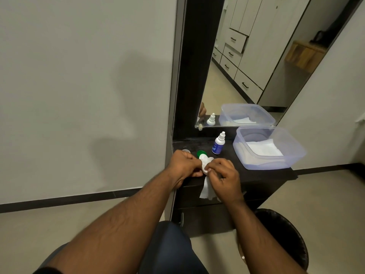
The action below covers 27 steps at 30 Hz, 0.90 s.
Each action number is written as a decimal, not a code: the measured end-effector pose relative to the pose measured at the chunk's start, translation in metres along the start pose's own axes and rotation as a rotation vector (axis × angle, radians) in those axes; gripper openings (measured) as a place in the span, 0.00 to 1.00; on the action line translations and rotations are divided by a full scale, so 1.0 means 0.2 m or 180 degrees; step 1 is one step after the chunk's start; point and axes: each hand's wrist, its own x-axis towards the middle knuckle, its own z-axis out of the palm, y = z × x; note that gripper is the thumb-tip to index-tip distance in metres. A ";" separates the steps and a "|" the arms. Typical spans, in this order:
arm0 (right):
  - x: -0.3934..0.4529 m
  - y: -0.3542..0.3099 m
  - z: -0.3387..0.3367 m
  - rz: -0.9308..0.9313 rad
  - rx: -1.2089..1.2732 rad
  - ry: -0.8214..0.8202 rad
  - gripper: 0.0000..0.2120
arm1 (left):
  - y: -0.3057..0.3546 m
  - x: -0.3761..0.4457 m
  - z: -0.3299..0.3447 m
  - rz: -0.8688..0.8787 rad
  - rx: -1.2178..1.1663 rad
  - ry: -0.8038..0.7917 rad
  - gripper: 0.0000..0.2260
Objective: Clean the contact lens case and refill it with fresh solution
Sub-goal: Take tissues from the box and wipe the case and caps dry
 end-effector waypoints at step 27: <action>0.00 0.02 0.01 -0.0066 -0.0004 0.0137 0.05 | 0.02 -0.02 0.00 -0.0091 0.0028 0.0014 0.03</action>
